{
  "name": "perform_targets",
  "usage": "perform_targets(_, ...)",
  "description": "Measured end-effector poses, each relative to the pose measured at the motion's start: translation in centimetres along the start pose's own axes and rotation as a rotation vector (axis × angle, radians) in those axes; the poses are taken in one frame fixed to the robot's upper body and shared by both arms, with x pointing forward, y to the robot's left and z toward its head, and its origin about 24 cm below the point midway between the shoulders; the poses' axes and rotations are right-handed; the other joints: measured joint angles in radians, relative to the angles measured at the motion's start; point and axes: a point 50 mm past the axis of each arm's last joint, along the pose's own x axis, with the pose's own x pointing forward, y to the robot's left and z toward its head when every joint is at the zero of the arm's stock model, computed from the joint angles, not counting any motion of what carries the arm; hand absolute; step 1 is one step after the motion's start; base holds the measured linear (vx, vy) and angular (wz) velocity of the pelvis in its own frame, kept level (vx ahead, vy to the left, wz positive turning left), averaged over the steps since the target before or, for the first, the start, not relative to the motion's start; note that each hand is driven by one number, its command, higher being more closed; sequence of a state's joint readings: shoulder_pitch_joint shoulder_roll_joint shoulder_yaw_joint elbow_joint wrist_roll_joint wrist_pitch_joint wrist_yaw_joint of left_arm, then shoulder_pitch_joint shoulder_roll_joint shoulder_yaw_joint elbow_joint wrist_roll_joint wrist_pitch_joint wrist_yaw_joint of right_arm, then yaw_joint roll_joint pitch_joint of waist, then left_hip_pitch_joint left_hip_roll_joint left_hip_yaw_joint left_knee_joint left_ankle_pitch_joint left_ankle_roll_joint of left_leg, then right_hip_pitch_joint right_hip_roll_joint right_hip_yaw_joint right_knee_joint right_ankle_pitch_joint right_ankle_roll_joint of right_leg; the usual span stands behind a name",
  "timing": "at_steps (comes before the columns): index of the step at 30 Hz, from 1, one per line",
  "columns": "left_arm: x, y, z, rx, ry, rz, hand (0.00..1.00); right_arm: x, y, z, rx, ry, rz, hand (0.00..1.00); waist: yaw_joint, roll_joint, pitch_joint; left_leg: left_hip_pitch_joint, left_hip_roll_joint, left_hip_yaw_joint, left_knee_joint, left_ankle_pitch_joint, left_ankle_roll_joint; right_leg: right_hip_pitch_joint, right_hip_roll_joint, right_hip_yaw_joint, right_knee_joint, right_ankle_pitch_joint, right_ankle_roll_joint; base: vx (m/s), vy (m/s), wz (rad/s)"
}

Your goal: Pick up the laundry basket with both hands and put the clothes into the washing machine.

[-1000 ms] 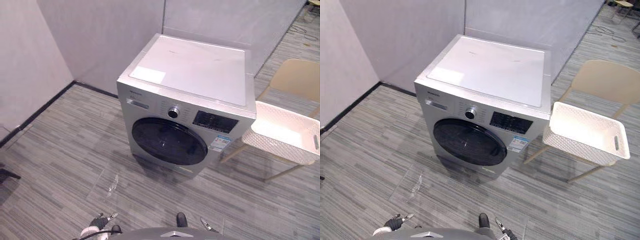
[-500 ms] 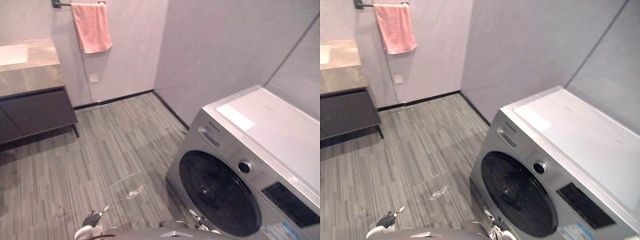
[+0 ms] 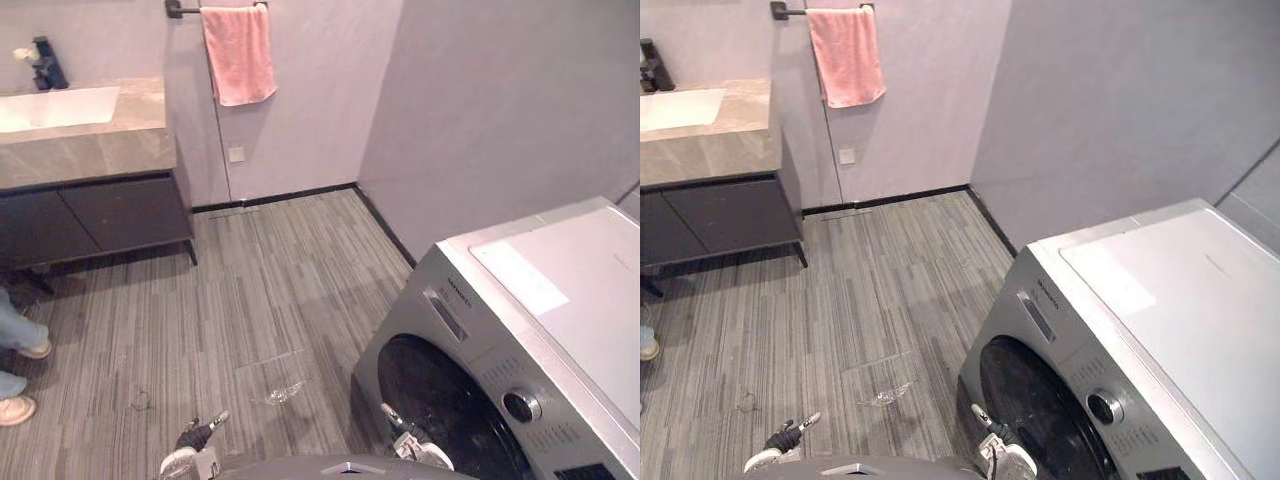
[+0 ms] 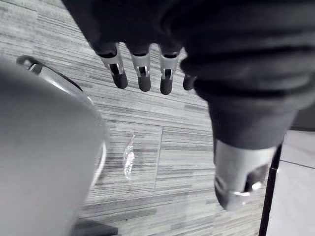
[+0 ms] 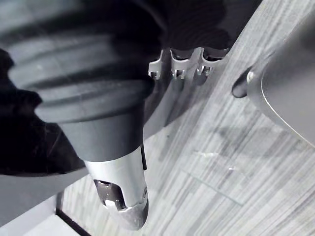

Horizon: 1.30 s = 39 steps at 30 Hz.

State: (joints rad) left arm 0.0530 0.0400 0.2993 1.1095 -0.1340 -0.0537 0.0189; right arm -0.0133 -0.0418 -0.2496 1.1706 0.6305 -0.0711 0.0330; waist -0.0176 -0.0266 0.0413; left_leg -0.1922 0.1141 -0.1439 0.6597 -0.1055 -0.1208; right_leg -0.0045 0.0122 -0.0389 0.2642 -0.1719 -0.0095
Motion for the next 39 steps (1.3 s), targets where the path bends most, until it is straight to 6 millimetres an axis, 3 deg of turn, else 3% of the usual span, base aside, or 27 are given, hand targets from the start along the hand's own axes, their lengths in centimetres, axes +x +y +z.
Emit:
perform_targets(2,0.1,0.2,0.3,0.025,-0.007,-0.001,0.0,-0.2,-0.3,-0.9,0.019,0.022,-0.016,0.0,-0.001,-0.021,0.006,0.009,0.014,0.076,-0.027,0.033,0.012,0.032,-0.029,-0.044,-0.02,0.003,-0.004,0.06,-0.096,0.76)
perform_targets(3,0.0,0.1,0.2,0.032,-0.007,-0.005,0.0,-0.3,-1.0,-0.8,0.029,0.016,-0.044,0.0,-0.007,-0.023,0.006,0.01,0.027,0.131,-0.057,-0.001,0.029,0.04,-0.03,-0.072,-0.033,0.004,-0.007,0.03,-0.053,0.77)
perform_targets(4,0.0,-0.1,0.1,0.03,-0.003,-0.01,0.0,-0.3,-1.3,-0.5,0.043,0.005,-0.06,0.0,-0.009,-0.003,0.01,0.013,0.027,0.151,-0.09,-0.02,0.03,0.039,-0.031,-0.086,-0.034,0.005,-0.007,0.0,0.011,0.67)
perform_targets(6,-0.1,-1.2,-0.8,0.034,0.025,-0.032,0.0,-0.2,-2.4,0.7,0.056,-0.027,-0.089,0.0,-0.018,0.057,0.035,0.052,0.001,0.225,-0.313,-0.017,0.044,0.02,-0.044,-0.119,-0.017,-0.011,0.0,-0.04,0.093,0.6)
perform_targets(7,-0.2,-1.4,-1.0,0.035,0.031,-0.037,0.0,-0.3,-2.5,0.7,0.056,-0.028,-0.092,0.0,-0.017,0.06,0.036,0.061,-0.006,0.241,-0.363,-0.013,0.062,0.008,-0.048,-0.123,0.002,-0.025,0.004,-0.06,0.144,0.54)
perform_targets(10,-0.1,-1.3,-0.4,0.037,0.006,-0.032,0.0,-0.5,-2.5,0.0,-0.019,-0.011,-0.066,0.0,0.008,0.043,0.041,0.07,-0.049,0.256,-0.44,0.034,0.086,-0.001,-0.079,-0.108,-0.015,-0.024,0.014,-0.02,0.115,0.24)
perform_targets(15,-0.2,-0.2,-0.8,-0.015,0.018,0.013,0.0,-0.5,-1.8,-0.9,-0.097,0.024,-0.036,0.0,0.016,0.007,0.007,0.105,-0.076,0.295,-0.473,0.023,0.109,0.004,-0.096,-0.041,-0.04,-0.007,0.047,0.03,0.1,-0.24)
perform_targets(19,-0.3,0.2,-1.1,0.004,0.025,0.022,0.0,-1.1,-2.9,-2.4,-0.067,0.058,-0.069,0.0,0.015,-0.021,-0.049,0.152,-0.121,0.309,-0.548,0.029,0.126,0.002,-0.136,-0.024,-0.03,-0.03,0.076,0.1,0.063,-0.1)
perform_targets(22,-0.2,-0.1,-0.7,0.042,0.015,0.02,0.0,-1.1,-3.1,-2.3,-0.051,0.049,-0.079,0.0,0.017,-0.033,-0.056,0.183,-0.158,0.305,-0.581,0.025,0.138,-0.073,-0.169,0.024,0.172,-0.069,0.099,0.12,0.057,0.13)
perform_targets(24,-0.1,-0.2,-0.2,0.082,0.003,0.009,0.0,-1.1,-2.8,-1.8,-0.045,0.017,-0.063,0.0,0.003,-0.04,-0.039,0.205,-0.172,0.26,-0.569,0.023,0.147,-0.182,-0.164,0.09,0.467,-0.024,0.099,0.12,0.016,0.54)
perform_targets(26,0.0,-0.1,-0.1,0.103,0.0,0.007,0.0,-1.3,-2.7,-1.9,-0.033,0.005,-0.054,0.0,-0.016,-0.037,-0.027,0.228,-0.157,0.209,-0.538,-0.001,0.159,-0.242,-0.14,0.124,0.633,0.003,0.1,0.2,-0.098,0.82)
perform_targets(28,0.0,-0.1,0.1,0.104,-0.008,0.006,0.0,-1.3,-2.7,-2.1,-0.014,0.009,-0.061,0.0,-0.001,-0.043,-0.024,0.25,-0.133,0.189,-0.542,-0.012,0.15,-0.275,-0.118,0.138,0.649,-0.028,0.09,0.11,-0.137,0.44)
perform_targets(31,0.0,-0.1,0.0,0.096,-0.002,0.01,0.0,-1.3,-2.7,-2.2,-0.008,0.011,-0.063,0.0,-0.001,-0.039,-0.024,0.267,-0.081,0.169,-0.538,-0.041,0.107,-0.308,-0.104,0.136,0.483,-0.063,0.071,0.12,-0.218,0.11)
perform_targets(33,0.0,0.3,0.0,0.075,-0.001,0.022,0.0,-1.4,-3.0,-2.6,0.016,0.025,-0.075,0.0,-0.004,-0.049,-0.024,0.276,-0.061,0.168,-0.531,-0.065,0.068,-0.259,-0.103,0.144,0.238,-0.008,0.074,0.15,-0.265,0.01)
perform_targets(34,0.0,0.6,0.0,0.06,0.002,0.035,0.0,-1.6,-3.2,-3.4,0.055,0.045,-0.093,0.0,-0.008,-0.059,-0.023,0.284,-0.058,0.17,-0.517,-0.086,0.039,-0.225,-0.114,0.155,0.136,0.061,0.135,0.21,-0.323,0.2)
perform_targets(35,-0.1,-0.1,-0.8,0.044,0.03,0.021,0.0,-1.5,-3.7,-2.7,0.068,0.024,-0.107,0.0,-0.022,-0.036,-0.024,0.277,-0.015,0.185,-0.506,-0.083,0.02,-0.202,-0.08,0.118,0.117,0.058,0.113,0.21,-0.317,0.23)
perform_targets(37,-0.2,-1.4,-1.2,0.023,0.034,-0.007,0.0,-1.4,-4.2,-2.0,0.062,0.009,-0.123,0.0,-0.016,0.007,-0.023,0.291,0.025,0.198,-0.524,-0.082,0.01,-0.2,-0.053,0.09,0.124,0.042,0.092,0.21,-0.264,0.19)
perform_targets(39,-0.2,-2.3,-1.2,0.004,0.036,-0.027,0.0,-1.3,-4.5,-1.7,0.063,0.016,-0.136,0.0,-0.02,0.024,-0.022,0.329,0.044,0.199,-0.589,-0.033,-0.004,-0.17,-0.039,0.055,0.116,0.025,0.074,0.19,-0.206,0.33)
